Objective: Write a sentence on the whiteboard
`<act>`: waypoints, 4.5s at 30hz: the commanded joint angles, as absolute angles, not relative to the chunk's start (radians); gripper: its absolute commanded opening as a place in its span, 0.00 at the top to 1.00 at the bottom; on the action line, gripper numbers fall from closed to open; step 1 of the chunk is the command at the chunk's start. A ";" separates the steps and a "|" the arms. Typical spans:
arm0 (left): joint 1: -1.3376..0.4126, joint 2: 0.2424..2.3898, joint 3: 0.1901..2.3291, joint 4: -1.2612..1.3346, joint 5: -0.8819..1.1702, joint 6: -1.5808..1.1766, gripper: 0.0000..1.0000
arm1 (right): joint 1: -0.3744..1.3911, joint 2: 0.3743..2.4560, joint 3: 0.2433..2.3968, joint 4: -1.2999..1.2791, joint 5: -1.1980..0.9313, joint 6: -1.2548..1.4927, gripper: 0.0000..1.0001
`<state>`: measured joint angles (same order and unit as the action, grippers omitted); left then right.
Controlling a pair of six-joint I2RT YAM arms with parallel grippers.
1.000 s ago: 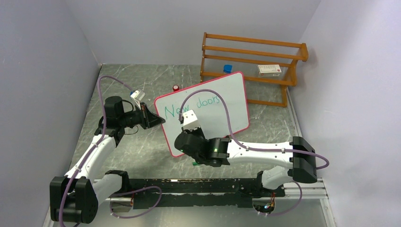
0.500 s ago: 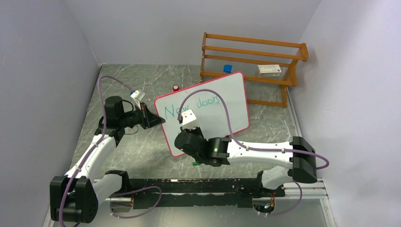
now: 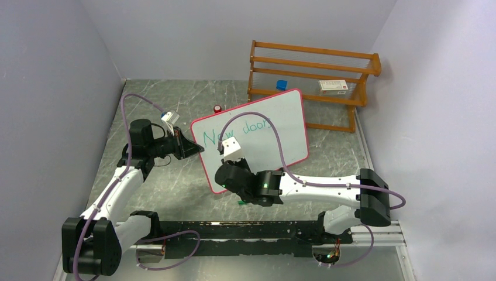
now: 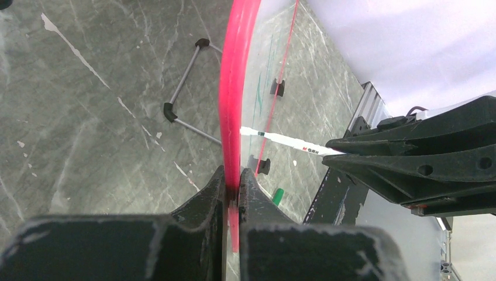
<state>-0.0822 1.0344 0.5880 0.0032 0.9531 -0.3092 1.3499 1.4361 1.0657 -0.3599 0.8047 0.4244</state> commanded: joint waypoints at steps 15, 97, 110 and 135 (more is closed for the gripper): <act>-0.081 1.035 0.601 -0.023 0.940 -0.290 0.95 | 1.341 1.462 1.058 -0.444 0.808 0.465 1.00; -0.081 1.045 0.607 -0.046 0.918 -0.278 0.95 | 1.333 1.336 1.023 -0.376 0.888 0.443 1.00; -0.081 1.042 0.605 -0.044 0.922 -0.279 0.95 | 1.327 1.363 1.012 -0.367 0.876 0.453 1.00; -0.081 1.049 0.604 -0.032 0.934 -0.286 0.95 | 1.293 1.402 1.017 -0.320 0.850 0.421 1.00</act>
